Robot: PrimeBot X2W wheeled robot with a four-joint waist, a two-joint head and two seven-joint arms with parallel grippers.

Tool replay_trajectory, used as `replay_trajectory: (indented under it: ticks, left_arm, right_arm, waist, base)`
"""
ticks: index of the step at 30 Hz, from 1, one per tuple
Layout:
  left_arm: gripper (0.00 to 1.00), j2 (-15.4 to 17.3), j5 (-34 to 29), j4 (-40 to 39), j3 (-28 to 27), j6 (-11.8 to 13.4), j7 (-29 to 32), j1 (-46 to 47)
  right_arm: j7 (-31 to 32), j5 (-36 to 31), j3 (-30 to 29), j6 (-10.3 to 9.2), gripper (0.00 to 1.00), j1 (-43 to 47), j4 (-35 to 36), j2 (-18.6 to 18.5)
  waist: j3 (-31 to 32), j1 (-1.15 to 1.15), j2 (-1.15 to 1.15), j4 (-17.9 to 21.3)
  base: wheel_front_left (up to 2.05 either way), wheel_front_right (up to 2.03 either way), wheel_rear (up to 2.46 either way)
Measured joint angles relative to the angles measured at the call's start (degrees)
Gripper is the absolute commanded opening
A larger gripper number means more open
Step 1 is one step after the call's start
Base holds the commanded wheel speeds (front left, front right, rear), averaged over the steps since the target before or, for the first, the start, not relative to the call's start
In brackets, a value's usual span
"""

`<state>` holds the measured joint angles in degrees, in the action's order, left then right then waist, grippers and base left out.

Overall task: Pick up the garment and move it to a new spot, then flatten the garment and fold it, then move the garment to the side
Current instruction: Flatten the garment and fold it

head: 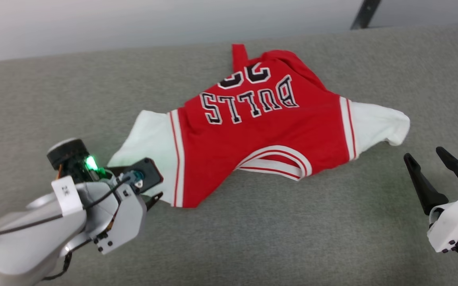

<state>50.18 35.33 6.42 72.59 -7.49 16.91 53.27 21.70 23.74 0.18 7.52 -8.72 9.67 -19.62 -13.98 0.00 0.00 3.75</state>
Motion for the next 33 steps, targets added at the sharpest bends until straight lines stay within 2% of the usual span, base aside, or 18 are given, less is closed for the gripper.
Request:
replay_trajectory:
  ticks: [3,11,14,23,24,25,26,27,28,29,30,33]
  left_arm:
    - [1.0,-0.4,0.15,1.44,0.68,0.0,-0.11,1.05]
    - [1.0,0.43,-3.37,-2.15,0.62,0.0,6.08,-3.08]
    - [1.0,0.62,-4.19,-1.13,0.67,-0.09,5.26,-2.63]
    - [1.0,-2.21,-7.9,4.43,0.54,-0.34,3.24,-1.9]
    - [0.89,-2.3,-8.01,4.6,0.54,-0.34,3.24,-1.91]
    - [0.89,-2.4,-8.1,4.76,0.52,-0.34,3.23,-1.91]
    - [0.5,-2.46,-8.46,4.77,0.48,-0.36,3.47,-1.99]
    - [0.39,-2.58,-8.67,4.78,0.48,-0.4,3.63,-2.05]
    - [0.23,-2.64,-8.42,4.88,0.49,-0.41,3.33,-2.03]
    - [0.18,-2.72,-7.88,5.23,0.51,-0.41,2.83,-1.99]
    - [0.0,-2.89,-7.47,5.48,0.49,-0.4,2.75,-1.92]
    - [0.0,-3.19,-7.14,6.02,0.41,-0.09,2.64,-1.54]
  right_arm:
    - [0.0,-0.15,0.12,0.0,1.0,0.13,0.94,0.54]
    - [0.47,-0.19,0.36,0.01,1.0,0.19,1.59,1.01]
    - [0.48,-0.23,0.56,0.01,1.0,0.18,1.8,1.19]
    - [0.71,-0.14,2.07,0.01,1.0,-0.12,2.31,1.19]
    - [0.76,-0.13,2.21,0.01,1.0,-0.15,2.29,1.12]
    - [0.87,-0.13,2.42,0.01,1.0,-0.15,2.29,1.0]
    - [1.01,-0.13,2.59,0.01,1.0,-0.15,2.27,0.9]
    - [1.02,-0.12,2.72,0.01,1.0,-0.15,2.25,0.86]
    - [1.02,-0.12,2.77,0.01,1.0,-0.15,2.24,0.76]
    - [1.07,-0.07,2.85,0.01,1.0,-0.15,2.23,0.64]
    - [1.09,-0.02,2.87,0.01,1.0,-0.15,2.22,0.57]
    - [1.67,0.4,2.9,0.01,1.0,-0.21,1.97,0.13]
  waist:
    - [-0.93,0.0,0.0,1.35]
    - [-2.56,0.0,0.0,3.77]
    - [-2.92,0.0,0.0,3.9]
    - [-3.37,0.0,0.0,4.01]
    - [-3.38,0.0,0.0,4.07]
    - [-3.39,0.0,0.0,4.1]
    - [-3.41,0.0,0.0,4.16]
    - [-3.38,0.0,0.0,4.18]
    - [-3.37,0.0,0.0,4.15]
    - [-3.37,0.0,0.0,4.12]
    - [-3.38,0.0,0.0,4.07]
    - [-3.45,0.0,0.0,3.82]
  base:
    - [0.0,0.0,0.0]
    - [0.0,0.0,0.0]
    - [0.0,0.0,0.0]
    - [0.0,0.0,0.0]
    - [0.0,0.0,0.0]
    - [0.0,0.0,0.0]
    - [0.0,0.0,0.0]
    - [0.0,0.0,0.0]
    - [0.0,0.0,0.0]
    - [0.0,0.0,0.0]
    - [0.0,0.0,0.0]
    - [0.0,0.0,0.0]
